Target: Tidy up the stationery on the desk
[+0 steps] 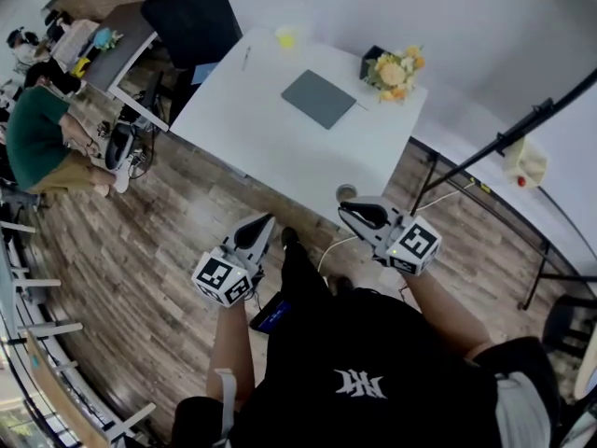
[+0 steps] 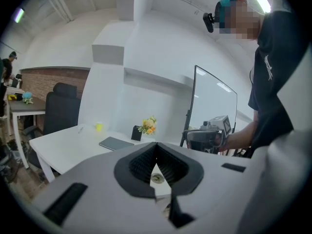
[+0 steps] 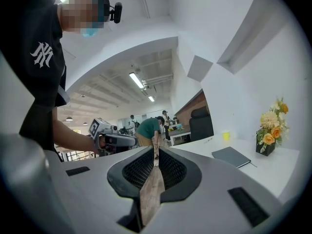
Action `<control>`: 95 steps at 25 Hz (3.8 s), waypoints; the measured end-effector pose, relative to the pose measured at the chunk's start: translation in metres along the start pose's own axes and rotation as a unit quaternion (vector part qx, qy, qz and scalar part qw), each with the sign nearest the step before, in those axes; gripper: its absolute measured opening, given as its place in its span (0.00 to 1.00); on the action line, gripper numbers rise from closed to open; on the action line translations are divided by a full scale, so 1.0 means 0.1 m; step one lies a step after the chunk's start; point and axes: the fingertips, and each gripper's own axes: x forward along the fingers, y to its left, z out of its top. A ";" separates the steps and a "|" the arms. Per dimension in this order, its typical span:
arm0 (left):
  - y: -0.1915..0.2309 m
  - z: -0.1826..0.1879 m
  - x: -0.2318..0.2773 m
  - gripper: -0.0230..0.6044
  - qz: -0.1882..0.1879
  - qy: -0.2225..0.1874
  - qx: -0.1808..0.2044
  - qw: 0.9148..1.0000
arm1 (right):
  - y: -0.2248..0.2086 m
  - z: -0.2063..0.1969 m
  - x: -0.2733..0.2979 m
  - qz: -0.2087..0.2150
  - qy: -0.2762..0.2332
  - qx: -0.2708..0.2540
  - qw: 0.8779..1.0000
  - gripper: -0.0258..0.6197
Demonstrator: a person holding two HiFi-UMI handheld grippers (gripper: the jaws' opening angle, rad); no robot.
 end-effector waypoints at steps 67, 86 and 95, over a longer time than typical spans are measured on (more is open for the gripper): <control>2.51 -0.91 4.61 0.21 -0.514 0.432 0.380 0.636 | -3.11 -1.44 2.08 -0.433 -0.335 0.643 0.536 0.27; 2.54 -1.07 4.63 0.16 -0.547 0.464 0.396 0.573 | -3.18 -1.57 2.09 -0.449 -0.336 0.670 0.487 0.21; 2.54 -1.07 4.63 0.16 -0.552 0.464 0.390 0.573 | -3.15 -1.63 2.16 -0.439 -0.333 0.697 0.459 0.24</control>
